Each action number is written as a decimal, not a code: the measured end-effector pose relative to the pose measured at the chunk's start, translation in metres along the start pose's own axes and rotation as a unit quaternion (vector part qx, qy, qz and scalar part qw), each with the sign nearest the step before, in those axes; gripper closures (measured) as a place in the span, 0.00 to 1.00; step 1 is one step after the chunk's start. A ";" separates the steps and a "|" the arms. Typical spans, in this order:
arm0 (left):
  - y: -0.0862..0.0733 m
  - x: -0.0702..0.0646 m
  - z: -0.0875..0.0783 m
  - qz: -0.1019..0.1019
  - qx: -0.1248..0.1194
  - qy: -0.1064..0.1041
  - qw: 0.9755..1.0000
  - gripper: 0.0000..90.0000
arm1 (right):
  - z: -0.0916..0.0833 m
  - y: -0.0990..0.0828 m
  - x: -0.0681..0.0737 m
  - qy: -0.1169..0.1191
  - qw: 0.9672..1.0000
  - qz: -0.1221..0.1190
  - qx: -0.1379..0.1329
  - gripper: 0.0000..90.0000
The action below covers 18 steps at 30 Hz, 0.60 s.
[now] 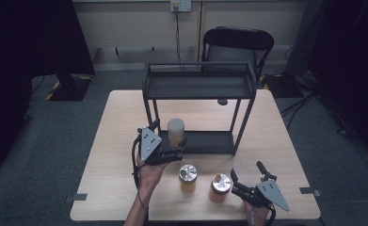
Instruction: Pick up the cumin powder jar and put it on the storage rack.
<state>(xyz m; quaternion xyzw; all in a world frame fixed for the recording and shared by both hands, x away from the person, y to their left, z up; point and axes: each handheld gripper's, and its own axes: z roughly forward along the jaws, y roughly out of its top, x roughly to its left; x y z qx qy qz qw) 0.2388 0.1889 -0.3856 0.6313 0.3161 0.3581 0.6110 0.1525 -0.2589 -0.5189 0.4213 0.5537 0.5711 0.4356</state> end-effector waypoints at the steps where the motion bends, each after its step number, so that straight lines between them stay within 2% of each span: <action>1: -0.001 0.000 -0.002 -0.001 0.000 0.002 1.000 0.00 | 0.000 0.000 0.000 -0.001 1.000 0.000 0.000 0.03; 18: -0.014 0.000 -0.032 -0.012 -0.013 0.022 1.000 0.00 | 0.000 0.000 0.001 0.000 1.000 -0.001 0.000 0.03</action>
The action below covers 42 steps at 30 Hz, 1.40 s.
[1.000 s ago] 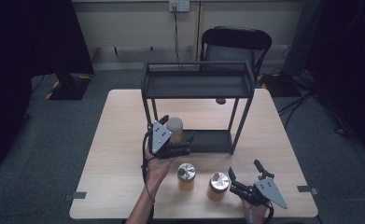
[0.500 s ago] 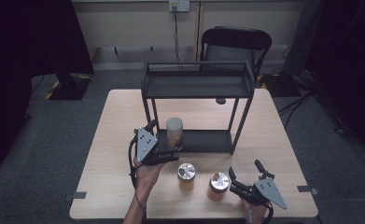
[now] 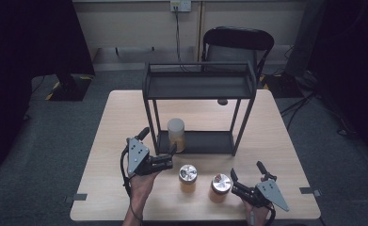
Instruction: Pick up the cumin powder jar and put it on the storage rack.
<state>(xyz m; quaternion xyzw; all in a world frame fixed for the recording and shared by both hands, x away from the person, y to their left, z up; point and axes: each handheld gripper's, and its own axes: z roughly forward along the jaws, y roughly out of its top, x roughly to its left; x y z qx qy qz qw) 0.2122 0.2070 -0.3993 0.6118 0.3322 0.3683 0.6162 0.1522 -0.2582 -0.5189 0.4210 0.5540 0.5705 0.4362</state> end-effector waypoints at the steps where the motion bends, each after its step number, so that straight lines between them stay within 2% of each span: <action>1: -0.001 0.000 -0.002 -0.001 -0.001 0.001 1.000 0.00 | 0.000 0.000 0.000 0.001 1.000 0.000 0.000 0.03; 7: -0.009 0.001 -0.018 -0.018 -0.014 0.013 1.000 0.00 | 0.000 0.000 -0.002 0.005 1.000 0.000 -0.001 0.03; 16: -0.024 0.005 -0.033 -0.004 -0.012 0.009 1.000 0.00 | 0.000 0.000 -0.002 0.008 1.000 0.000 -0.001 0.03; 20: -0.031 0.005 -0.038 -0.008 -0.009 0.015 1.000 0.00 | 0.000 0.000 -0.003 0.011 1.000 0.000 -0.001 0.03; 23: -0.041 0.006 -0.044 -0.015 -0.017 0.020 1.000 0.00 | 0.000 -0.001 -0.004 0.013 1.000 0.000 -0.001 0.03; 29: -0.056 0.008 -0.052 -0.023 -0.018 0.031 0.999 0.00 | 0.000 0.000 -0.004 0.014 1.000 0.001 -0.001 0.03; 32: -0.063 0.009 -0.055 -0.019 -0.017 0.036 0.999 0.00 | 0.000 0.000 -0.005 0.015 1.000 0.001 -0.001 0.03; 35: -0.071 0.011 -0.057 -0.030 -0.014 0.038 0.999 0.00 | 0.000 0.000 -0.005 0.016 1.000 0.001 -0.001 0.03; 37: -0.074 0.011 -0.058 -0.026 -0.007 0.040 0.999 0.00 | 0.000 0.000 -0.005 0.016 1.000 0.001 -0.001 0.03; 42: -0.087 0.010 -0.059 -0.029 -0.010 0.046 0.998 0.00 | 0.000 0.000 -0.006 0.018 1.000 0.001 -0.001 0.03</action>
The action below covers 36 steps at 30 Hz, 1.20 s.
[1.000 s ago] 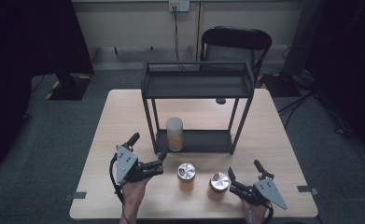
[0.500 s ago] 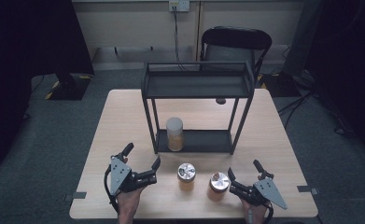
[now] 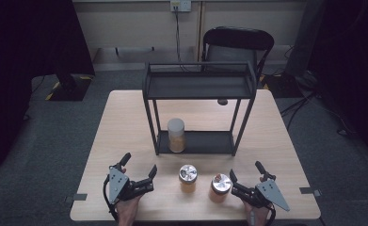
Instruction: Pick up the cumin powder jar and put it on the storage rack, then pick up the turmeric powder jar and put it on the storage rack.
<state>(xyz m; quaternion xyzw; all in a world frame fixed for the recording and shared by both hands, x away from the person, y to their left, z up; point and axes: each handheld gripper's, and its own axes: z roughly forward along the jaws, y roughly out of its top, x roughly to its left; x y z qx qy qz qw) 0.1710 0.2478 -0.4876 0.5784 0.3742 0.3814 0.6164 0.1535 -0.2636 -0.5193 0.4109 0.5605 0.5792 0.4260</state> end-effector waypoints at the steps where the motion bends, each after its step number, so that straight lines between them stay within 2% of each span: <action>1: -0.003 0.001 0.000 -0.001 0.001 -0.001 1.000 0.00 | 0.000 0.000 0.000 0.000 1.000 0.000 0.000 0.03; 10: -0.022 0.001 0.002 -0.006 0.012 0.002 1.000 0.00 | 0.000 0.001 0.000 0.000 1.000 0.001 0.002 0.03; 14: -0.024 0.000 0.004 0.002 0.024 0.005 1.000 0.00 | 0.000 0.001 0.000 0.000 1.000 0.001 0.002 0.03; 16: -0.027 -0.002 0.003 0.003 0.020 0.008 1.000 0.00 | 0.001 0.001 0.000 0.000 1.000 0.001 0.003 0.03; 21: -0.023 -0.004 0.006 0.013 0.032 0.012 0.999 0.00 | 0.001 0.001 0.000 -0.001 1.000 0.002 0.003 0.03; 26: -0.027 -0.005 0.004 0.009 0.021 0.014 1.000 0.00 | 0.001 0.001 0.000 -0.002 1.000 0.001 0.003 0.03; 36: -0.027 -0.007 0.004 0.014 0.020 0.019 1.000 0.00 | 0.002 0.003 -0.002 0.000 1.000 0.010 0.009 0.03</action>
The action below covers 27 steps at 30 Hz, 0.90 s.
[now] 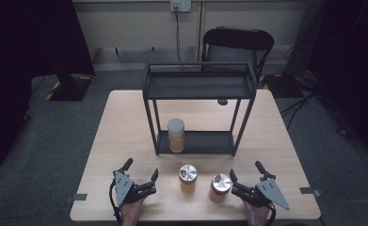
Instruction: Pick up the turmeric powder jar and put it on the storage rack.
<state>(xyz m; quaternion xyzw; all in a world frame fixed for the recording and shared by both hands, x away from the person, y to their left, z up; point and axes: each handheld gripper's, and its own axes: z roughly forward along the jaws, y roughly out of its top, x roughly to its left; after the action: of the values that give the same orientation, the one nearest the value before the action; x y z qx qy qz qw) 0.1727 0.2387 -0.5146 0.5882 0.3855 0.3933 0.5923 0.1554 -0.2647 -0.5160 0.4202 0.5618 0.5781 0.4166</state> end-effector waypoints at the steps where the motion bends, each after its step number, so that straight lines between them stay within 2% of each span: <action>1: 0.000 0.000 0.000 -0.002 0.001 0.000 1.000 0.00 | 0.000 0.001 -0.001 0.000 1.000 0.003 0.001 0.03; 7: 0.000 -0.001 0.000 -0.001 0.001 0.004 1.000 0.00 | 0.001 0.004 -0.004 0.006 1.000 0.019 0.003 0.03; 13: 0.000 -0.001 0.000 -0.003 -0.001 0.004 1.000 0.00 | 0.001 0.011 -0.002 -0.002 1.000 0.013 0.010 0.03; 18: -0.001 -0.002 0.000 -0.002 -0.002 0.006 1.000 0.00 | -0.002 0.020 -0.001 0.000 1.000 0.004 -0.007 0.03; 20: -0.001 -0.002 0.000 -0.002 -0.002 0.006 1.000 0.00 | -0.002 0.027 -0.002 0.007 1.000 0.012 -0.005 0.03; 24: -0.001 -0.002 0.000 -0.002 -0.002 0.006 1.000 0.00 | -0.001 0.036 0.000 0.011 1.000 0.002 -0.007 0.03; 27: 0.000 -0.002 0.000 -0.003 -0.001 0.007 1.000 0.00 | 0.000 0.043 0.002 0.018 1.000 0.000 0.002 0.01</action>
<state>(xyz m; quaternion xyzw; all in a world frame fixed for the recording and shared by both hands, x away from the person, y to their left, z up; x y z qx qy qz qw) 0.1719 0.2365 -0.5151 0.5833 0.3910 0.3964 0.5914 0.1546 -0.2639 -0.4726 0.4107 0.5699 0.5845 0.4061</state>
